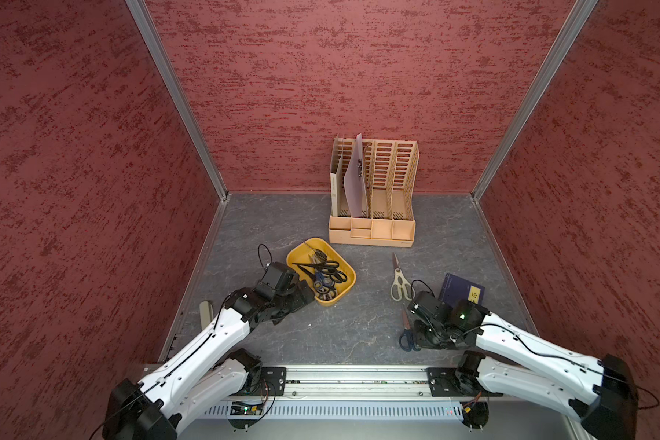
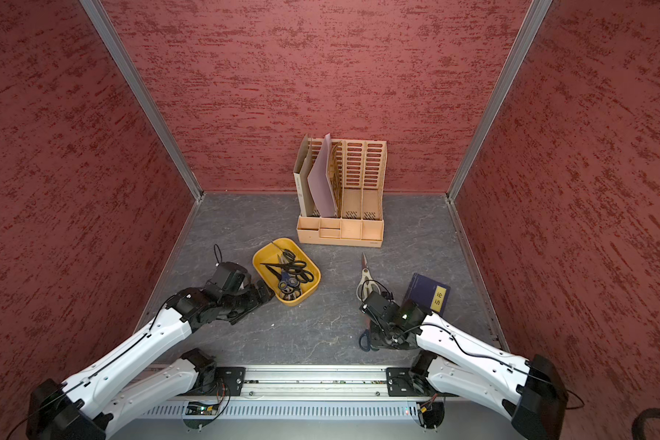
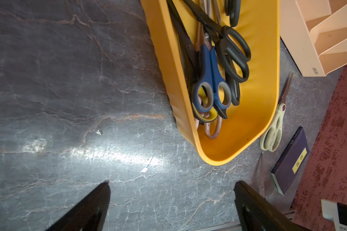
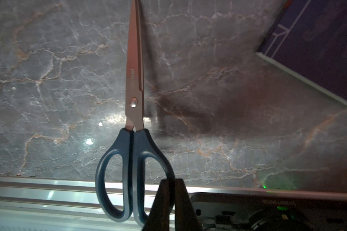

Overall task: Take the scissors out of the storage box
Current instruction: Place the scissors at the center of the board, then pick up the scissors from the storage box.

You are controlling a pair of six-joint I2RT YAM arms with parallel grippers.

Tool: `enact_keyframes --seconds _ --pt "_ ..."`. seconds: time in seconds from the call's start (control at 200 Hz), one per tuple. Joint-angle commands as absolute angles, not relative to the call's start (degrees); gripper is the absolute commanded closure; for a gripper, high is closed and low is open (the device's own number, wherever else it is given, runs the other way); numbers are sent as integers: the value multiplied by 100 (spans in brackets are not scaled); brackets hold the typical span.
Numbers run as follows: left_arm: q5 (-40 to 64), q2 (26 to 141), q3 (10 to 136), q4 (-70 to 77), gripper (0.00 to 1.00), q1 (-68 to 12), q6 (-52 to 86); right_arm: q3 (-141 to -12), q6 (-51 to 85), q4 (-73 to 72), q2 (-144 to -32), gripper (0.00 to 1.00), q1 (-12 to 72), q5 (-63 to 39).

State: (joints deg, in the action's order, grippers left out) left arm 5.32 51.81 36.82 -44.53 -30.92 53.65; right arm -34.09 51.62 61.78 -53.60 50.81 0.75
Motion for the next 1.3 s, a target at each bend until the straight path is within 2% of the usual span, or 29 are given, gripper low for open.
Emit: enact_keyframes --seconds 0.0,0.301,0.516,0.666,0.811,0.927,1.182,1.297 --pt "400 5127 3604 -4543 0 -3180 5504 -3217 5296 5993 -5500 100 5098 191" --pt "273 5151 3643 -4649 0 -3335 5600 -3311 5088 5946 -6041 100 5108 458" --pt "177 5076 3649 -4763 0 -3400 5702 -3386 5089 6001 -5694 100 5107 395" --pt "102 5123 3741 -4816 0 -3396 5636 -3748 5023 5935 -5451 100 5107 288" --pt "96 5407 3865 -4695 0 -3321 5342 -4316 4769 5509 -5838 96 5109 106" --pt "384 5703 3926 -4492 0 -2946 5079 -4963 4448 5169 -6557 95 5109 79" --pt "1651 5976 4021 -4030 0 -1288 4209 -6822 3683 4681 -8718 93 5107 -233" --pt "2078 6368 4226 -4056 0 -801 3690 -7526 3554 4560 -9524 92 5115 -393"
